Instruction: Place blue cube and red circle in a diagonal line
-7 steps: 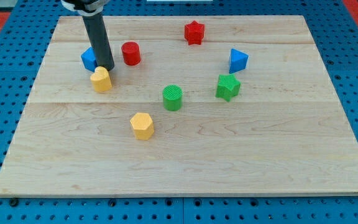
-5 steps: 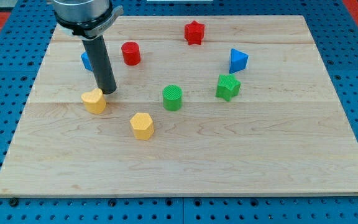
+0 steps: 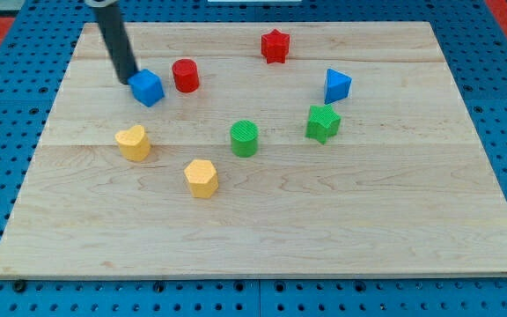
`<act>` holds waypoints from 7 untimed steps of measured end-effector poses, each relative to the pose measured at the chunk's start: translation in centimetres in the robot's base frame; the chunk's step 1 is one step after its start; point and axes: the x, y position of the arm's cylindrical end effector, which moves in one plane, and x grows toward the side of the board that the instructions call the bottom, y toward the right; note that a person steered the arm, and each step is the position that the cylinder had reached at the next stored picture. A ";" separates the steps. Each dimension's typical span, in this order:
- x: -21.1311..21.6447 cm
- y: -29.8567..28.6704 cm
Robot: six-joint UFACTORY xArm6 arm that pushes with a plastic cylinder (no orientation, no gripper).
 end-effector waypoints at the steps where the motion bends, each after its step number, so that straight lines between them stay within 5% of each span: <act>1: 0.7 -0.3; 4: -2.3 7.0; 5: -1.3 13.1; 7: 3.9 14.7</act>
